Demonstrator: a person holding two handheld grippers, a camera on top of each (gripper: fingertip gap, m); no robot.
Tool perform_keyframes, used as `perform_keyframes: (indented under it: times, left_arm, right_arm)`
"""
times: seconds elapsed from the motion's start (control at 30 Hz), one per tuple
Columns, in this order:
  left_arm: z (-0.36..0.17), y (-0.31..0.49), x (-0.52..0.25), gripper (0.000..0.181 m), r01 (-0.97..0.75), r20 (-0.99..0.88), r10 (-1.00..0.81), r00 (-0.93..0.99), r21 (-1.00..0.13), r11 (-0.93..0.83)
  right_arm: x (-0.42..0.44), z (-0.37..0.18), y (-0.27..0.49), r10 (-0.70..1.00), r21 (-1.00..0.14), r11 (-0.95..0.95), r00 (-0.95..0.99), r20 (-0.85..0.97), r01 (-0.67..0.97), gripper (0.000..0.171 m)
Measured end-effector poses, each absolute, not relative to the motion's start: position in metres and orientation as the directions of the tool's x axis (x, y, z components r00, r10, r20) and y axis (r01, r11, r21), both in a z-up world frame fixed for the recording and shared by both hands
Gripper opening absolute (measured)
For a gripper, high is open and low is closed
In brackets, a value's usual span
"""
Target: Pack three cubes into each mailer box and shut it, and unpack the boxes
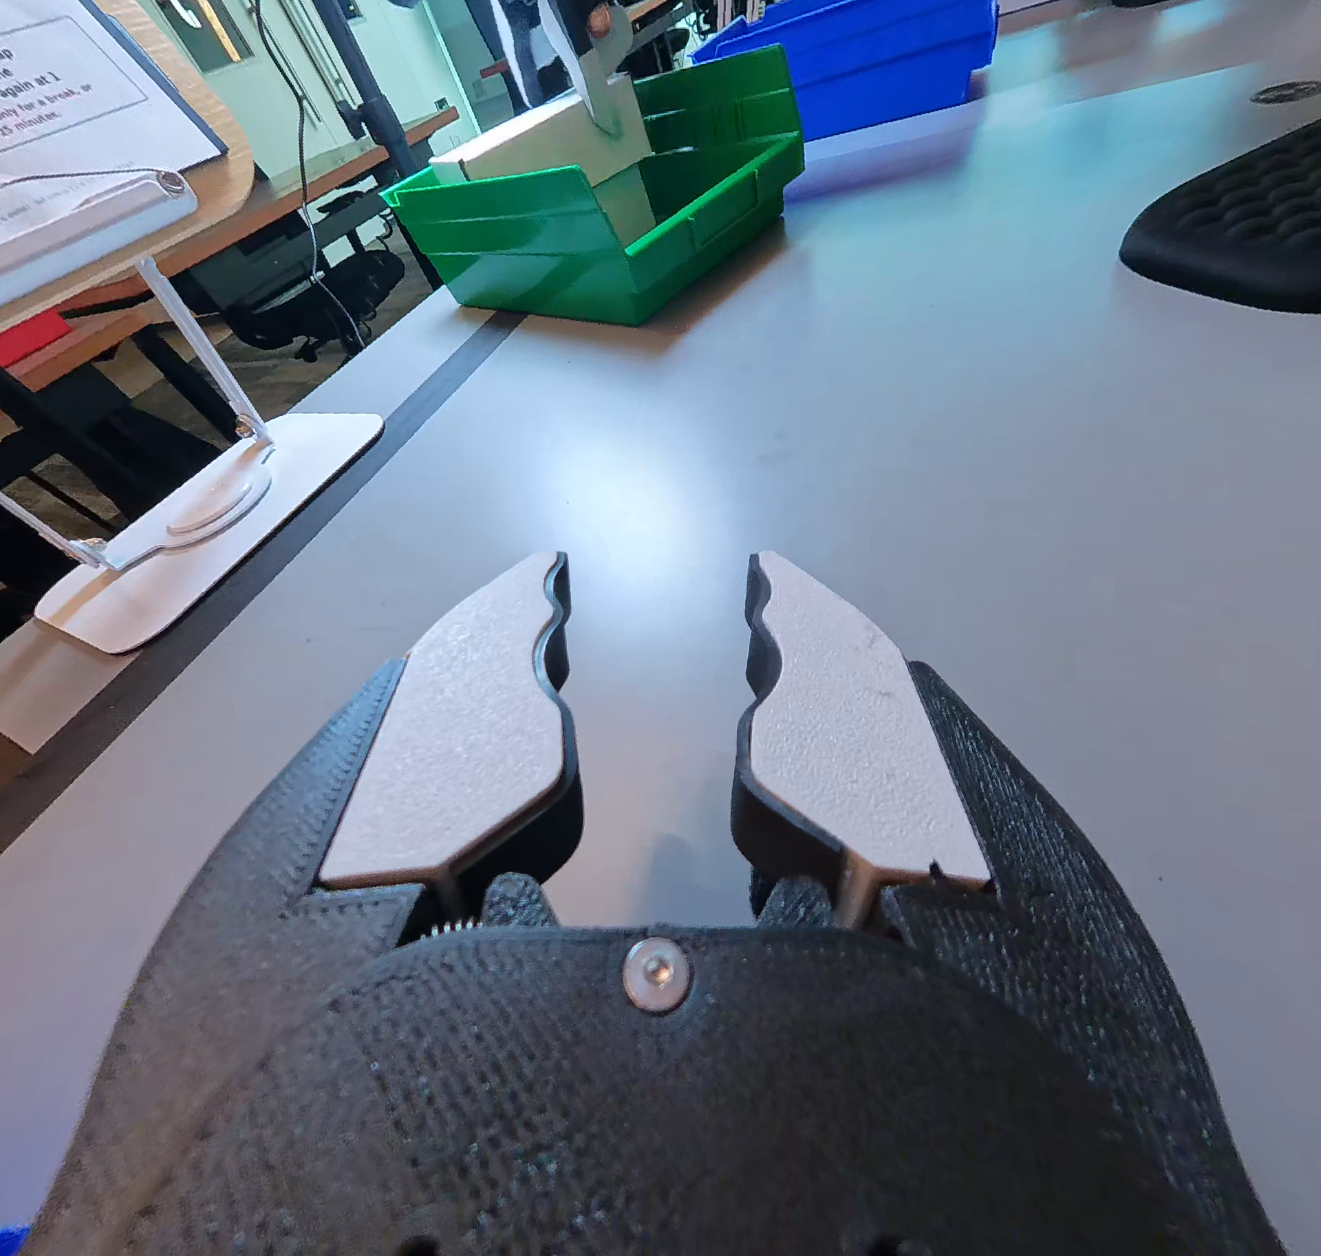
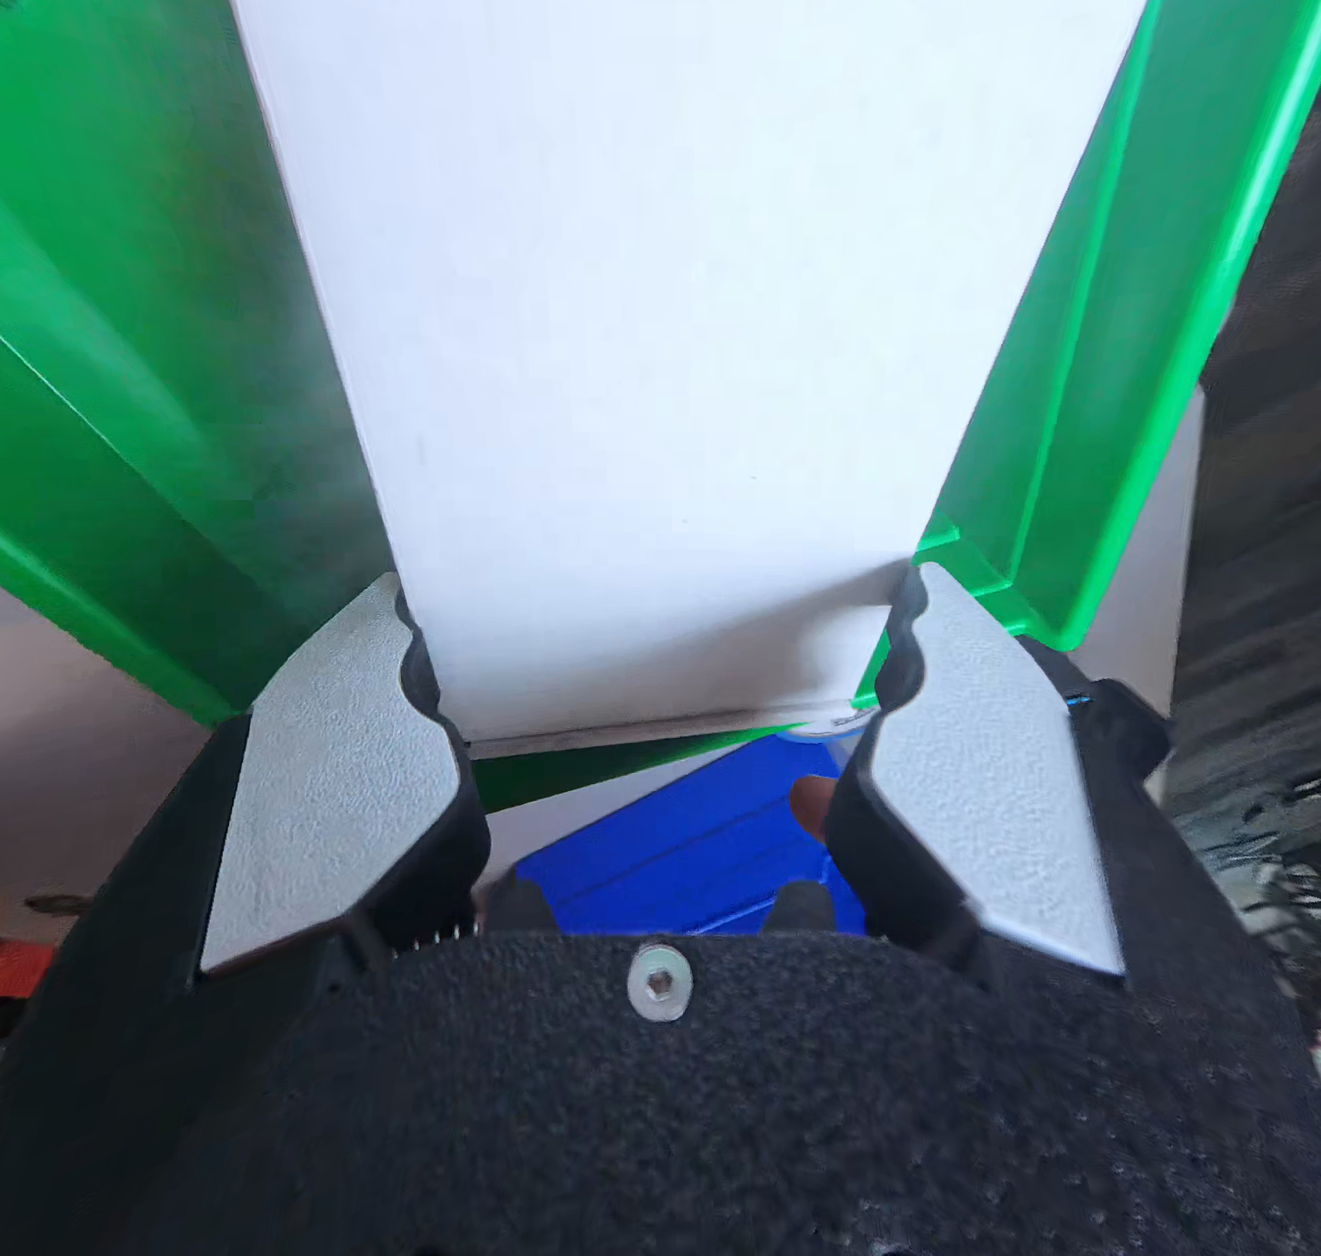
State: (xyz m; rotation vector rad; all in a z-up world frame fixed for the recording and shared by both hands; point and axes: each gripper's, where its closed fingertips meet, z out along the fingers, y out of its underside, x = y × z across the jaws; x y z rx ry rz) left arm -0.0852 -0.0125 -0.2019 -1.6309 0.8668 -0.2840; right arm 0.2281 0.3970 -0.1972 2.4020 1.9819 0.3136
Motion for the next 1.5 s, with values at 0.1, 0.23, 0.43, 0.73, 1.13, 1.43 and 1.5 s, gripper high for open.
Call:
perform_keyframes:
  times: [0.1,0.23,0.43,0.73,1.13,1.43,1.5]
  left_arm:
    - [-0.203,-0.012,-0.084,0.047,-0.382,-0.271,-0.673,0.688,-0.924,-0.019]
    - [-0.204,-0.011,-0.084,0.047,-0.382,-0.268,-0.678,0.685,-0.924,-0.021]
    - [-0.200,-0.013,-0.086,0.048,-0.370,-0.261,-0.669,0.695,-0.929,-0.022]
    - [-0.133,-0.014,-0.146,0.051,-0.264,-0.207,-0.507,0.837,-0.964,-0.042]
    - [-0.157,-0.014,-0.341,0.046,-0.782,-0.425,-0.689,0.587,-0.516,-0.348]
    - [-0.241,-0.025,-0.366,0.058,-0.999,-0.293,-0.956,0.016,0.042,-0.029]
    - [-0.252,-0.022,-0.359,0.053,-0.994,-0.274,-0.957,-0.098,0.079,0.079]
  right_arm:
    - [0.222,-0.193,0.409,0.972,0.201,-0.052,0.004,0.234,0.978,0.121]
    - [0.202,-0.179,0.429,0.896,0.259,0.144,-0.237,0.376,0.955,0.095]
    - [0.186,-0.191,0.420,0.897,0.220,0.138,-0.216,0.386,0.966,0.107]
    - [0.099,-0.094,0.277,0.906,-0.750,0.111,0.243,0.346,0.652,0.078]
    - [0.092,-0.152,0.051,0.969,-0.949,-0.148,0.234,-0.082,0.279,0.010]
    - [0.088,-0.168,0.052,0.944,-0.945,-0.245,0.278,-0.181,0.218,0.010]
    - [0.083,-0.170,0.056,0.935,-0.940,-0.273,0.286,-0.209,0.207,0.010]
